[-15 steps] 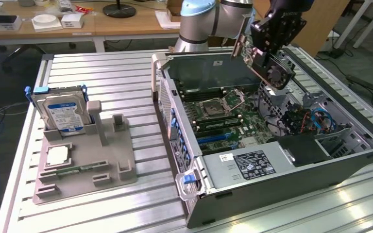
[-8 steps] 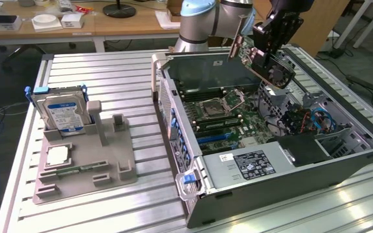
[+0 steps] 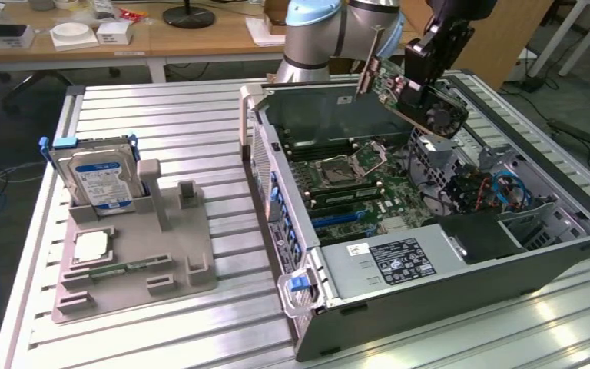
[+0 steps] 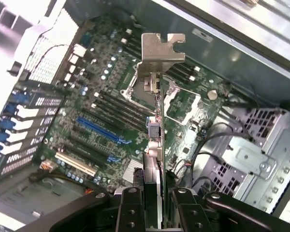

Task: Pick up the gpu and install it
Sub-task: 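Insert the gpu into the slot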

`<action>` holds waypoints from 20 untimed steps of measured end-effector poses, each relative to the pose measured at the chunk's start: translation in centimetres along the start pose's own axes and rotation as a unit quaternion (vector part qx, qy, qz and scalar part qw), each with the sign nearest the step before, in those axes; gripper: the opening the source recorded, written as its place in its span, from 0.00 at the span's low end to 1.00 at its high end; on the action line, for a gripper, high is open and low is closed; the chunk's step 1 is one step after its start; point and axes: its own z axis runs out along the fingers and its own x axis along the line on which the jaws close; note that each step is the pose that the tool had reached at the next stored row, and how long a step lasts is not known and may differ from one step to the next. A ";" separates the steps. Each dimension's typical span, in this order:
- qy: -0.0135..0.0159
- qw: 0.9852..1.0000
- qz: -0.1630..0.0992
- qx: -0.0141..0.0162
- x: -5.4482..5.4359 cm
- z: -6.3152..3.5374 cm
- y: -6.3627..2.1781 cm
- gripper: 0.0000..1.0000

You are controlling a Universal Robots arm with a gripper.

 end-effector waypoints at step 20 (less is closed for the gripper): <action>0.003 0.984 -0.177 -0.002 0.0 0.11 0.00 0.27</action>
